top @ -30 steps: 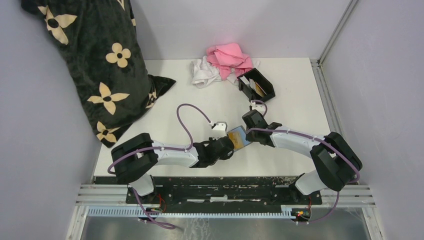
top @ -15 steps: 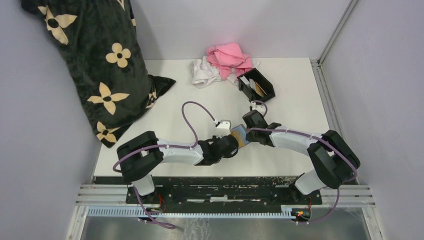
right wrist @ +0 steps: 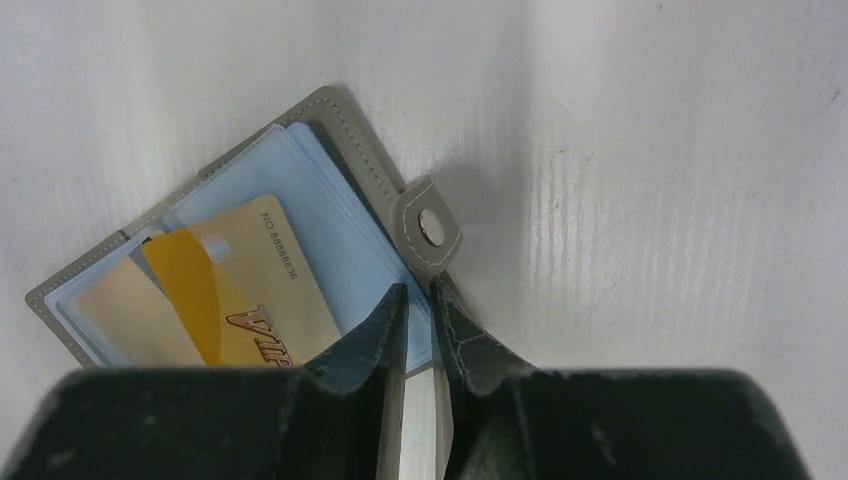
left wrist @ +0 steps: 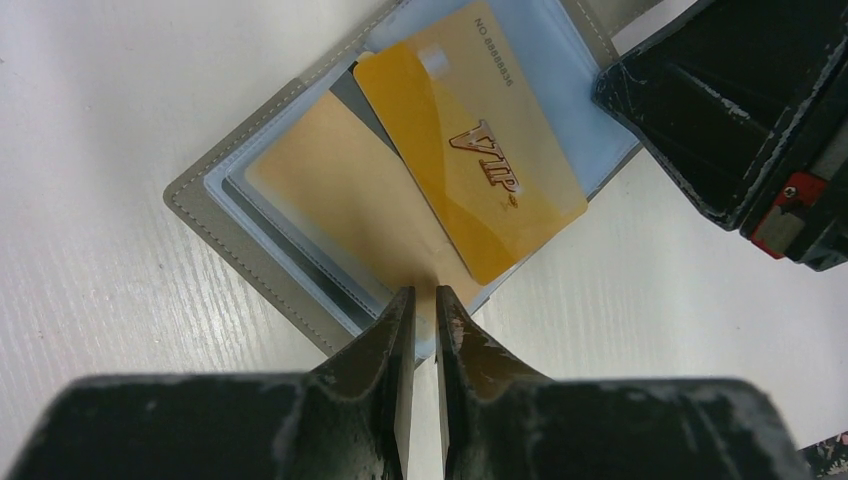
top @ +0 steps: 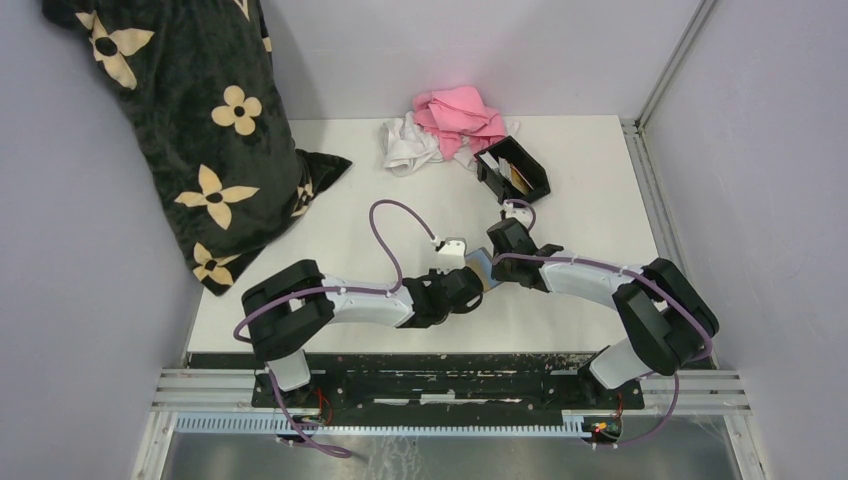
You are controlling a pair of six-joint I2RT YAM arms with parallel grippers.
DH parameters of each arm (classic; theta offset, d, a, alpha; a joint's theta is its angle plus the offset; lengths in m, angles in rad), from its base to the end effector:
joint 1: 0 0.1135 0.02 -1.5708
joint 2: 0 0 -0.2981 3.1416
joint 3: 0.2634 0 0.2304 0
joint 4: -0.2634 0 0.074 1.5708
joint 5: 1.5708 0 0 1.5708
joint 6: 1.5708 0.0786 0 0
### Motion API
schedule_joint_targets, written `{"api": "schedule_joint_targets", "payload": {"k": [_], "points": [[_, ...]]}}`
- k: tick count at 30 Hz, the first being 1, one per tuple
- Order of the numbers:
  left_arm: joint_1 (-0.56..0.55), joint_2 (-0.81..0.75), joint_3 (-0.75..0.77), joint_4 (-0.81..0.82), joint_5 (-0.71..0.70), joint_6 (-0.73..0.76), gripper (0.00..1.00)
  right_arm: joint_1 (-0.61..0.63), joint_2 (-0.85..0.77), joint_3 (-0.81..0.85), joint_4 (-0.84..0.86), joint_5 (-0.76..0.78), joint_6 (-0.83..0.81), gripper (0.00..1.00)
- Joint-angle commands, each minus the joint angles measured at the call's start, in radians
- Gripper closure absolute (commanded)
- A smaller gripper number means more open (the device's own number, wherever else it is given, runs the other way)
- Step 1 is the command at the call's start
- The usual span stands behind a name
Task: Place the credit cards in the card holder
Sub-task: Insert the credit card into the card holder.
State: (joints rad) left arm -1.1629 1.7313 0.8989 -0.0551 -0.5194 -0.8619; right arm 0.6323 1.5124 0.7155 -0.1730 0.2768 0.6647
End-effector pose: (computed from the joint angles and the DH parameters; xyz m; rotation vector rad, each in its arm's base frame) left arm 0.1753 -0.3072 0.1733 0.1316 2.3355 -0.3745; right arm 0.2431 0.1514 0.1705 0.1481 2.4928 0.1899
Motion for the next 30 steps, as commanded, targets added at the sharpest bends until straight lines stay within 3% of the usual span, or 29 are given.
{"api": "schedule_joint_targets", "payload": {"k": [1, 30], "points": [[-0.003, 0.017, 0.046, 0.0, -0.034, 0.051, 0.8, -0.005, 0.02, -0.026, 0.02, -0.017, 0.008, 0.81], [-0.002, 0.109, 0.154, -0.053, -0.078, 0.042, 0.8, -0.014, 0.034, -0.031, 0.034, -0.036, 0.014, 0.8]]}}
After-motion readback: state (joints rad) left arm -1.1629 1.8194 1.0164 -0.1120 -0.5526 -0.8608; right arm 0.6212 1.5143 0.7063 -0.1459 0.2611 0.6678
